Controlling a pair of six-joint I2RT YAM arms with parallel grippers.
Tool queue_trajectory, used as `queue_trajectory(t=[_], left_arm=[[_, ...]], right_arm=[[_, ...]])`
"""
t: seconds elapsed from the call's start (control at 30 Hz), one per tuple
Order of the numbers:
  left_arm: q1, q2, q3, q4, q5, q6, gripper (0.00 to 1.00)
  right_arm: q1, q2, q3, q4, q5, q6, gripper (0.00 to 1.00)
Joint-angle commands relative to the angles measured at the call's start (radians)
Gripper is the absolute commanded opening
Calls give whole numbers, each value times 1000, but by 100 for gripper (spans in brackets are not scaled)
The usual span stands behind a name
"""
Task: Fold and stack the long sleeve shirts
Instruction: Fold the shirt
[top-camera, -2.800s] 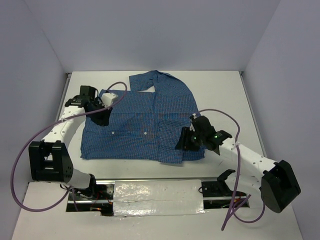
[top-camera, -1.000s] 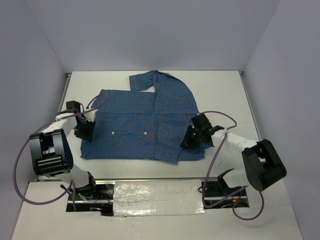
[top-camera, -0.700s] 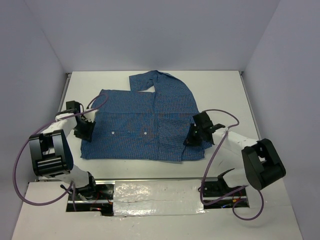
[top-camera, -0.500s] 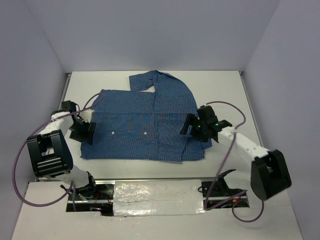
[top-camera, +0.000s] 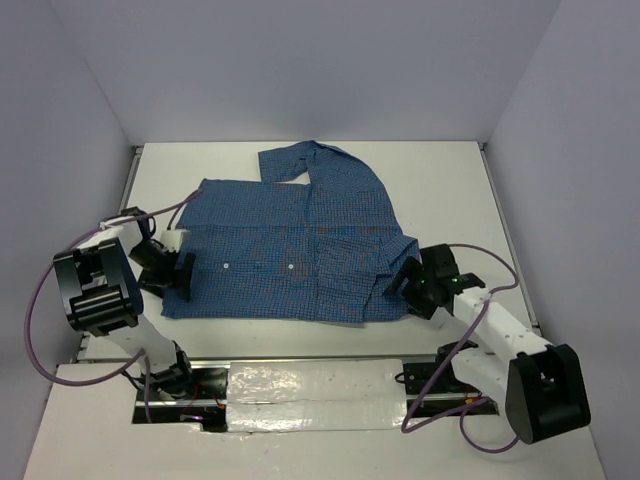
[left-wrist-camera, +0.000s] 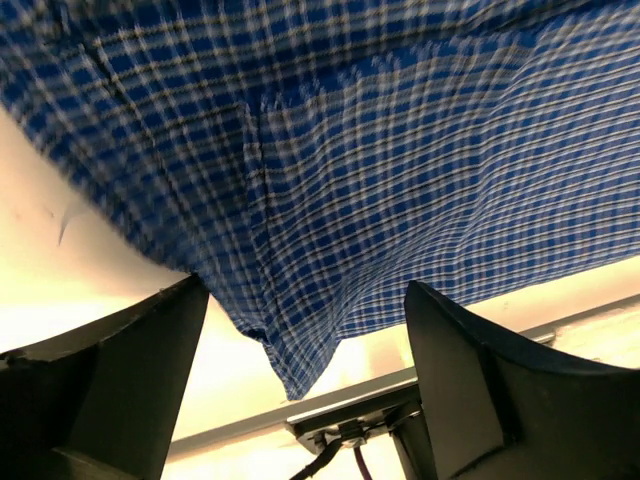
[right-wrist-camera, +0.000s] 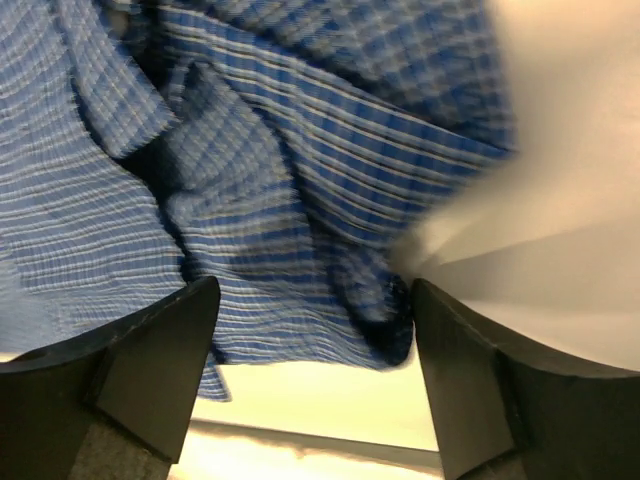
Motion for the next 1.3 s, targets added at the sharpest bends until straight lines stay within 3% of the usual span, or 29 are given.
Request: queue_trajectory(t=[0.0, 0.1, 0.13, 0.17, 0.2, 0.23, 0.3, 0.33, 0.47, 0.6, 0.63, 0.67, 0.7, 0.73, 0.77, 0.8, 0.83, 0.87, 0.97, 1.03, 1.07, 1.1, 1.13, 1.17, 1.27], left_arm=[[1, 35, 24, -22, 110, 42, 92], [-4, 60, -9, 1, 97, 61, 74], [-4, 69, -38, 21, 91, 64, 48], [-2, 74, -49, 24, 92, 68, 32], [-4, 72, -60, 24, 88, 70, 13], [-2, 53, -80, 30, 69, 64, 0], [-2, 19, -98, 10, 64, 78, 0], [-2, -24, -102, -10, 57, 91, 0], [-2, -153, -123, -135, -17, 142, 0], [-1, -211, -152, -220, -70, 177, 0], [-2, -205, -157, -234, -66, 183, 3], [-1, -205, -161, -243, -61, 184, 11], [-2, -204, -170, -249, -58, 182, 26], [-1, -207, -175, -252, -63, 176, 58], [-2, -207, -175, -261, -61, 179, 83], [-2, -208, -165, -289, -57, 187, 99], [-2, -207, -146, -301, -49, 191, 99], [-2, -204, -119, -312, -49, 191, 99], [-4, -152, 126, -294, -23, 136, 99], [-15, -45, 420, -266, 40, 50, 90], [-51, 3, 616, -258, 105, 17, 86], [-79, 102, 700, -249, 133, -38, 78], [-110, 153, 784, -239, 153, -62, 76], [-178, 208, 929, -211, 161, -91, 76], [-315, 412, 1164, -171, 150, -161, 82]], right_arm=[[-2, 99, -19, 104, -42, -7, 80], [-3, 142, -33, 137, -77, -24, 65], [-3, 141, -34, 141, -82, -20, 58], [-2, 136, -37, 133, -85, -18, 42], [-3, 126, -37, 124, -99, -14, 34], [-3, 89, -34, 93, -103, -6, 18], [-2, 37, -27, 37, -94, 0, 2], [-2, -27, -12, -3, -79, 11, 0], [-2, -213, 36, -267, 5, 45, 0], [0, -351, 49, -370, 10, 91, 0], [1, -367, 32, -382, -13, 95, 7], [1, -368, 24, -390, -21, 98, 20], [1, -368, 19, -402, -24, 97, 35], [1, -368, 27, -416, -22, 95, 59], [1, -371, 45, -459, 8, 95, 70], [1, -382, 106, -480, 33, 88, 85], [1, -388, 149, -491, 63, 77, 95], [1, -388, 195, -498, 135, 62, 97], [1, -327, 384, -405, 217, -62, 98], [1, -193, 516, -341, 220, -190, 97], [1, -140, 557, -299, 219, -226, 96], [-2, -26, 640, -285, 200, -259, 96], [0, 30, 679, -268, 187, -303, 96], [0, 81, 714, -261, 177, -319, 96], [1, 223, 802, -203, 140, -354, 95]])
